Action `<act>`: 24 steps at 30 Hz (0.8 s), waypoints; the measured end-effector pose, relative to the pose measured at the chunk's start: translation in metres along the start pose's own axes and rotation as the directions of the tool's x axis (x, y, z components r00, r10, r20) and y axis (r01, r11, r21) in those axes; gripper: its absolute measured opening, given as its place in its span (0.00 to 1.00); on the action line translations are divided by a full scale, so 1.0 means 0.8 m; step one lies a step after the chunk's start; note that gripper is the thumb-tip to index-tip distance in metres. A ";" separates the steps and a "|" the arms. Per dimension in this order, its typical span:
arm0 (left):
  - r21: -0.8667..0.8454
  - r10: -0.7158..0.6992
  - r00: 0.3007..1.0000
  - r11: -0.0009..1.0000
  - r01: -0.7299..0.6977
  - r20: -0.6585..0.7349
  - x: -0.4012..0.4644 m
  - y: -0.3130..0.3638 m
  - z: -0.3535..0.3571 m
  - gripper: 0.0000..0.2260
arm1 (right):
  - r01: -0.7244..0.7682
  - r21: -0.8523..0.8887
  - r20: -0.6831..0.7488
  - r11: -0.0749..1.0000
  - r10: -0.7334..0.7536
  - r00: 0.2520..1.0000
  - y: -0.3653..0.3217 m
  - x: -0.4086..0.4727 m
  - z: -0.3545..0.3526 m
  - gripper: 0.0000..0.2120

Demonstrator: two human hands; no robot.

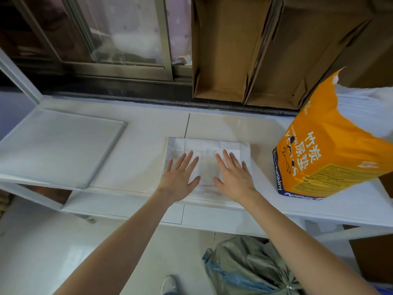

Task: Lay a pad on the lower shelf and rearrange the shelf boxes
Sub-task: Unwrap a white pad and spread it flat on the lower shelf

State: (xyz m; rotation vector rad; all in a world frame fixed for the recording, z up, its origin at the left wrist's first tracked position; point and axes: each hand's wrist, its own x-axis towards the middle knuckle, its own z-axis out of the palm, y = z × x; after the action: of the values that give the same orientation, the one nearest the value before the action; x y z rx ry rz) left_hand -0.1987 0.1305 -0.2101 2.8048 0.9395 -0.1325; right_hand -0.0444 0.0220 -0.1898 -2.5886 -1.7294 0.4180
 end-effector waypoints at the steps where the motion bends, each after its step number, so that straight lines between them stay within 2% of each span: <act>1: 0.015 0.007 1.000 1.000 -0.007 -0.019 -0.004 0.002 -0.014 0.29 | 0.006 -0.004 -0.015 1.000 -0.006 1.000 -0.001 -0.006 -0.013 0.32; 12: 0.092 0.026 0.958 0.996 0.000 -0.285 -0.079 0.032 -0.206 0.29 | 0.153 -0.010 -0.245 0.988 -0.151 0.958 -0.037 -0.102 -0.206 0.33; 19: 0.092 0.126 0.875 0.991 -0.093 -0.467 -0.180 0.047 -0.322 0.34 | 0.311 -0.098 -0.402 0.945 -0.324 0.856 -0.080 -0.190 -0.305 0.32; 24: 0.140 0.219 0.783 0.976 -0.169 -0.582 -0.238 0.053 -0.381 0.29 | 0.403 -0.161 -0.495 0.901 -0.427 0.757 -0.110 -0.241 -0.353 0.32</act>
State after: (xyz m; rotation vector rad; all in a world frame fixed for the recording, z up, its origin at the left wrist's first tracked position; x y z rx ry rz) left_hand -0.3160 0.0456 0.1214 3.0450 0.7368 0.8086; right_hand -0.1312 -0.0767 0.1379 -1.9606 -2.0041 -0.3135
